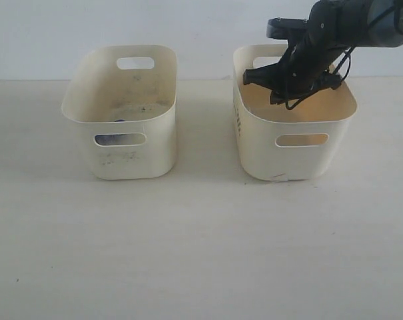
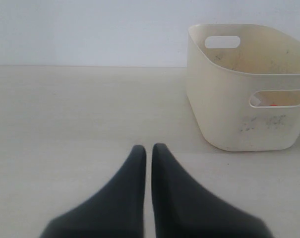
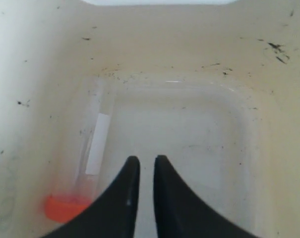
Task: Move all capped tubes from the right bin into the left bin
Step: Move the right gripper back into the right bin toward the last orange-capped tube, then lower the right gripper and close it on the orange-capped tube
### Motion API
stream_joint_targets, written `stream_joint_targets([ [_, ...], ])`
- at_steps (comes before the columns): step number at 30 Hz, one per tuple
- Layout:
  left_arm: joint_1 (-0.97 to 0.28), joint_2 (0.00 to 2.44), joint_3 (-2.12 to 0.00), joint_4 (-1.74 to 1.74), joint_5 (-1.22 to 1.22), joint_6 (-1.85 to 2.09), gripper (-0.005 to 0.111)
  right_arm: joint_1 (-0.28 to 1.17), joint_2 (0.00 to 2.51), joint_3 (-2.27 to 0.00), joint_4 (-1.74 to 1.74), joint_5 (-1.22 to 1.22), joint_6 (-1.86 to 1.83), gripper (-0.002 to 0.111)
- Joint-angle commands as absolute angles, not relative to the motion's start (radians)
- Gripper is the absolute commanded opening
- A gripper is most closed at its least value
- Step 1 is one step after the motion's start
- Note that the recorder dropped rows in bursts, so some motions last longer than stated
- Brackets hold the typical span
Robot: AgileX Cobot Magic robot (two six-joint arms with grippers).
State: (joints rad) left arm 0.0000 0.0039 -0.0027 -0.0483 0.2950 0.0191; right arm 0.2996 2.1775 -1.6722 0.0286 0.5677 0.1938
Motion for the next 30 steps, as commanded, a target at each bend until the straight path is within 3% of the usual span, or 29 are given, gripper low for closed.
stream_joint_targets([
  [1,-0.004,0.0,0.0,-0.057,0.296,0.017,0.004,0.299,2.177,-1.678,0.054,0.553,0.17,0.043],
  [4,-0.004,0.0,0.0,-0.057,0.296,0.017,0.004,0.299,2.184,-1.678,0.081,0.539,0.17,0.064],
  [12,-0.004,0.0,0.0,-0.057,0.296,0.017,0.004,0.3,2.221,-1.678,0.145,0.544,0.16,0.066],
  [17,-0.004,0.0,0.0,-0.057,0.296,0.017,0.004,0.301,2.221,-1.678,0.147,0.547,0.108,0.081],
  [30,-0.004,0.0,0.0,-0.057,0.296,0.017,0.004,0.353,2.226,-1.678,0.139,0.52,0.065,0.082],
])
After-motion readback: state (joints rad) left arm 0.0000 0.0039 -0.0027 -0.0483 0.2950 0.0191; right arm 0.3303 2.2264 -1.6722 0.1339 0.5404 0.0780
